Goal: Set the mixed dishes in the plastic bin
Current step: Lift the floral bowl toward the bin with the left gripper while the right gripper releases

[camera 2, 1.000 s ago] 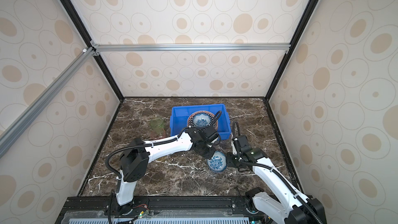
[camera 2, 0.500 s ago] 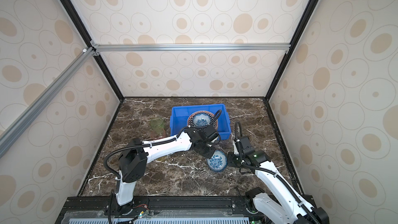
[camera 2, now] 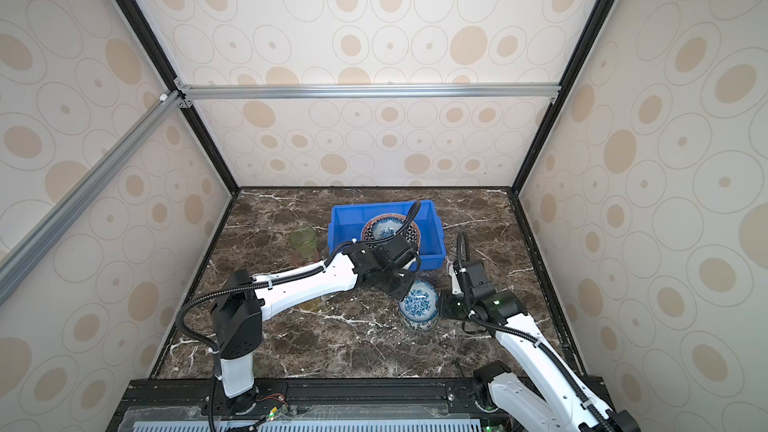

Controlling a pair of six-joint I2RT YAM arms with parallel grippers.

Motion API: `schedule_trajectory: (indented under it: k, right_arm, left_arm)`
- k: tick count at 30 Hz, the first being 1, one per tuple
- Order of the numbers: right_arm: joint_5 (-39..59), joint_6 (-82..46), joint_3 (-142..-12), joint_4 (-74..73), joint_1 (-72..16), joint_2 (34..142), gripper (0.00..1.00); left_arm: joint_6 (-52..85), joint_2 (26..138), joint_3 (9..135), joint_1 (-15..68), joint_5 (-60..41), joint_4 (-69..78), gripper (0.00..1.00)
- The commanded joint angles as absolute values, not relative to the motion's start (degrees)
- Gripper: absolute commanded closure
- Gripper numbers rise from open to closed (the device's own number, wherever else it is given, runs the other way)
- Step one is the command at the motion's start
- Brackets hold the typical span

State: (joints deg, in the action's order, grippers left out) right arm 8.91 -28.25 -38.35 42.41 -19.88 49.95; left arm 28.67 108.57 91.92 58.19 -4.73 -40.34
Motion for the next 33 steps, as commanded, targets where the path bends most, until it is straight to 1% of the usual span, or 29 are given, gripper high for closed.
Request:
schedule_trajectory:
  k: [1,14,19,27,33]
  right_arm:
    - [8.0,-29.0,-39.46,44.97,-20.04,49.1,0.71]
    - [11.68,-28.63,-40.52,44.22,-20.04,47.16,0.71]
    - [11.62,-29.49,-40.42,44.01,-20.04,44.25,0.66]
    - [10.69,-30.63,-40.91,45.91,-20.04,40.92,0.63]
    - [9.71,-31.11,-40.71,46.98,-20.04,39.31,0.62]
  left_arm:
    - [29.36,104.8,92.35,57.83,-2.54,-39.69,1.0]
    - [28.83,102.94,92.28,55.21,0.76,-40.6,1.0]
    - [28.22,102.6,94.37,54.02,3.67,-42.44,1.0]
    - [26.47,102.14,97.83,52.17,5.89,-44.08,1.0]
    - [25.75,100.38,99.06,51.1,6.72,-43.61,1.0]
